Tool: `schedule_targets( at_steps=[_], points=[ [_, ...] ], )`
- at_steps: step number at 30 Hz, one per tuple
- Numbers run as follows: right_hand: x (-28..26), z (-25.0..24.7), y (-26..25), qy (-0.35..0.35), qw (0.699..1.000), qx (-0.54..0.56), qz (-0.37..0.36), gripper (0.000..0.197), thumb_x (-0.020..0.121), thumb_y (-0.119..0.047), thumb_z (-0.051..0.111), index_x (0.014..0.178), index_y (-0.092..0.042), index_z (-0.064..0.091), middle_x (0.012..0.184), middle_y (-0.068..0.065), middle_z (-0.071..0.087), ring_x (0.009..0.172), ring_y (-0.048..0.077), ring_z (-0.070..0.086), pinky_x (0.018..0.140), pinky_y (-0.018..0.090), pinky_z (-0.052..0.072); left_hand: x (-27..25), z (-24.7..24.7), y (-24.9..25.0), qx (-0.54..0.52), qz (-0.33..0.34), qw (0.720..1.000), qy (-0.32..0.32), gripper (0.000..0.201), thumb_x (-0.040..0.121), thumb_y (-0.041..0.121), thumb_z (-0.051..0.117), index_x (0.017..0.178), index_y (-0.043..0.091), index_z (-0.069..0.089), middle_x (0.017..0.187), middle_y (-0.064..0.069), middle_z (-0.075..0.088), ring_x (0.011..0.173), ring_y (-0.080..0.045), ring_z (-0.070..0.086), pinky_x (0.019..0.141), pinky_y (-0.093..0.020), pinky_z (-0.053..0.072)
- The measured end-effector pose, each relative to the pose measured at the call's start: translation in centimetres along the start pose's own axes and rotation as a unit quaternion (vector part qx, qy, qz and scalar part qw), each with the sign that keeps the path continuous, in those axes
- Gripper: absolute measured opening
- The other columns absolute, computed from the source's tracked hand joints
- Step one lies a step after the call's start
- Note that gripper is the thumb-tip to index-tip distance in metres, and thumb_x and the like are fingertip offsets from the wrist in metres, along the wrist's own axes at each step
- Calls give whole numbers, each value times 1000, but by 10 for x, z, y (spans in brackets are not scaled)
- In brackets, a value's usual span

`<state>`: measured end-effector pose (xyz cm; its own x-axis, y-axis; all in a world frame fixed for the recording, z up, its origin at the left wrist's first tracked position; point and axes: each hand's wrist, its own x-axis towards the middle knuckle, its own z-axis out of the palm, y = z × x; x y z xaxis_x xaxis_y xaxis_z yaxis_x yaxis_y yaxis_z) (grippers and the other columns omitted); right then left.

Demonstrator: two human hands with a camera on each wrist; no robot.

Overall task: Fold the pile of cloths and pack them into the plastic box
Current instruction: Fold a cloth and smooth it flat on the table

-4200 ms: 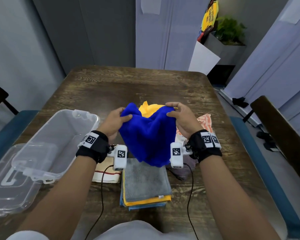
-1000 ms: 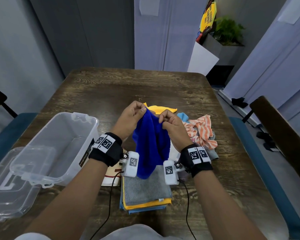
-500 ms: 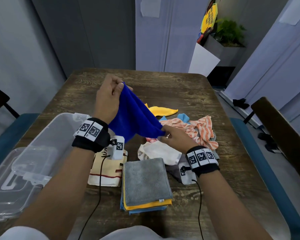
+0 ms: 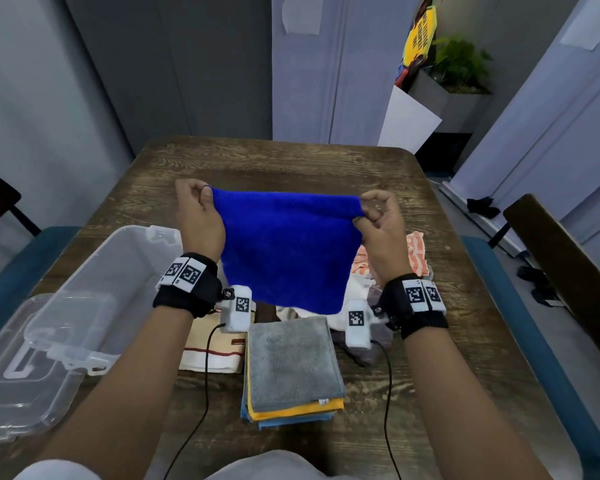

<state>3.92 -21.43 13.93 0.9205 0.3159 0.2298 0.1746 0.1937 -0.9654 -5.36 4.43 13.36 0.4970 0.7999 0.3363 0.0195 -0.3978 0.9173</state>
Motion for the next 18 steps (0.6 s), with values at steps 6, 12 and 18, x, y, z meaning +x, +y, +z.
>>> schedule_targets(
  at_steps=[6,12,18],
  points=[
    [6,-25,0,37,988,141,60,28,97,14,43,115,-7,46,96,18,71,75,25,69,69,31,59,5,-13,-14,-11,-60,998,-11,8,108,19,40,111,16,46,93,7,52,80,-3,50,71,-10,39],
    [-15,6,48,-78,980,64,172,18,100,-3,56,117,-2,49,110,33,66,86,35,71,82,42,60,-12,3,-10,28,-22,991,-125,8,106,17,44,108,16,51,92,12,55,85,4,51,73,-12,35],
    [-37,34,90,-179,943,-155,232,46,98,-34,65,135,-13,49,133,12,61,111,22,65,97,42,53,-23,17,6,50,37,977,-203,7,105,17,46,107,17,53,95,17,56,87,12,52,71,-6,35]
  ],
)
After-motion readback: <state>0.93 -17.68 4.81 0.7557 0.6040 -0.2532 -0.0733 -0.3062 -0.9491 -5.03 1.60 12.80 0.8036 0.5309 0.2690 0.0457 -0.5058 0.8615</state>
